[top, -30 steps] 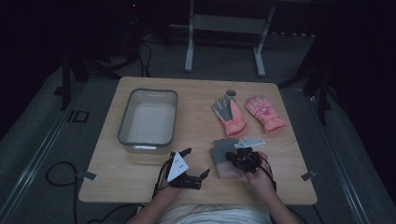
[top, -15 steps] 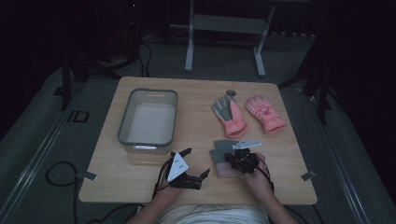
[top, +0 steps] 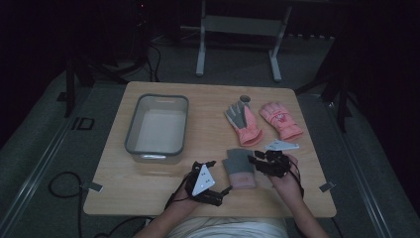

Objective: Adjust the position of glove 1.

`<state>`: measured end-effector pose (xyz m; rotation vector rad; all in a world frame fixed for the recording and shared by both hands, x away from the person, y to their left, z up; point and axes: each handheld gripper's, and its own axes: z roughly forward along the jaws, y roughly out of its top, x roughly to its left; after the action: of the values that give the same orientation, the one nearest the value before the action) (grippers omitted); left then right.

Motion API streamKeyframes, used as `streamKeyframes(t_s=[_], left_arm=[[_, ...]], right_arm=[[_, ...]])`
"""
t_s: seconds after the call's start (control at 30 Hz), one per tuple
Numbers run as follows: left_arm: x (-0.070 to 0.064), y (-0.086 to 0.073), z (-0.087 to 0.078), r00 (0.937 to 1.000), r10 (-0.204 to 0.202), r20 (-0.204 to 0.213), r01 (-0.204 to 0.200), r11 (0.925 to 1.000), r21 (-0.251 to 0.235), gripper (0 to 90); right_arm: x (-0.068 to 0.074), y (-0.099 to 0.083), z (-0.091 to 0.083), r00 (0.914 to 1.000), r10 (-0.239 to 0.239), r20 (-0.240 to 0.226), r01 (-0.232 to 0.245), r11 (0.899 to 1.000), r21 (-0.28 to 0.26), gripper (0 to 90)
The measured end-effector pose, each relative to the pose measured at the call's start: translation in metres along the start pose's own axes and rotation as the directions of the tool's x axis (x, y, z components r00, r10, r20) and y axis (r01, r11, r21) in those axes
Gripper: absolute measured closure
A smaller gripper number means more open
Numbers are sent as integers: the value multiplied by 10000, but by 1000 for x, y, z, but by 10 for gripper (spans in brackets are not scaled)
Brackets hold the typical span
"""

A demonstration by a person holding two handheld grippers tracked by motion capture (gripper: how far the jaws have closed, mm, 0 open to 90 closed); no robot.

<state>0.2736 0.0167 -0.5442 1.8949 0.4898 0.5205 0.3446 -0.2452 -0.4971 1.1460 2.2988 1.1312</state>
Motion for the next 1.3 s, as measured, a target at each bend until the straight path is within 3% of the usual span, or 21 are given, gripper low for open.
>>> streamKeyframes(t_s=[0.1, 0.17, 0.27, 0.37, 0.4, 0.47, 0.53, 0.63, 0.7, 0.8, 0.9, 1.0, 1.1, 1.17, 1.2, 1.3], left_arm=[[-5, 12, 11, 9979, 181, 625, -223, 9975, 665, 44], [-11, 22, 21, 9941, 548, 935, -639, 9932, 976, 59], [-18, 30, 38, 9744, 1516, 1658, -1753, 9746, 1394, 62], [-20, 32, 51, 9518, 1954, 2362, -2341, 9608, 1485, 146], [-20, 32, 54, 9470, 2151, 2384, -2553, 9548, 1525, 151], [-19, 31, 57, 9376, 2314, 2596, -2736, 9516, 1400, 224], [-18, 29, 61, 9305, 2493, 2683, -2954, 9439, 1474, 239], [-16, 25, 65, 9157, 2746, 2934, -3348, 9252, 1788, 288], [-16, 21, 68, 9115, 2891, 2924, -3524, 9157, 1930, 302], [-15, 18, 68, 9060, 3038, 2948, -3668, 9110, 1886, 303], [-17, 14, 68, 8837, 3707, 2857, -4269, 8887, 1673, 303], [-19, 12, 68, 8656, 4190, 2742, -4730, 8639, 1731, 310], [-20, 12, 69, 8623, 4378, 2546, -4860, 8567, 1728, 370], [-18, 11, 70, 8542, 4639, 2347, -5064, 8447, 1733, 446], [-17, 11, 70, 8560, 4591, 2377, -5030, 8459, 1776, 466], [-13, 16, 70, 8880, 3924, 2398, -4385, 8796, 1844, 584]], right_arm=[[-13, 4, -2, 10000, 82, 31, -82, 9999, -148, 574], [-21, 7, 0, 9999, 168, -10, -168, 9996, -206, 552], [-29, 10, 8, 9990, 448, -87, -450, 9988, -193, 548], [-32, 10, 19, 9977, 666, -118, -666, 9978, 0, 543], [-33, 10, 23, 9973, 734, -61, -734, 9973, 94, 542], [-35, 7, 32, 9952, 976, -107, -972, 9948, 309, 520], [-37, 4, 40, 9921, 1240, -215, -1228, 9912, 498, 512], [-38, 1, 51, 9884, 1481, -334, -1455, 9868, 716, 481], [-38, -1, 57, 9865, 1581, -422, -1539, 9840, 895, 462], [-35, -3, 64, 9875, 1514, -440, -1457, 9829, 1126, 431], [-34, -6, 66, 9893, 1398, -423, -1331, 9822, 1326, 423], [-35, -7, 67, 9889, 1419, -442, -1339, 9797, 1490, 417], [-34, -7, 67, 9897, 1365, -426, -1284, 9793, 1562, 431], [-32, -6, 67, 9906, 1302, -411, -1221, 9795, 1600, 467], [-31, -6, 67, 9906, 1297, -443, -1208, 9790, 1643, 513], [-31, -5, 67, 9812, 1698, -919, -1506, 9709, 1863, 691]])
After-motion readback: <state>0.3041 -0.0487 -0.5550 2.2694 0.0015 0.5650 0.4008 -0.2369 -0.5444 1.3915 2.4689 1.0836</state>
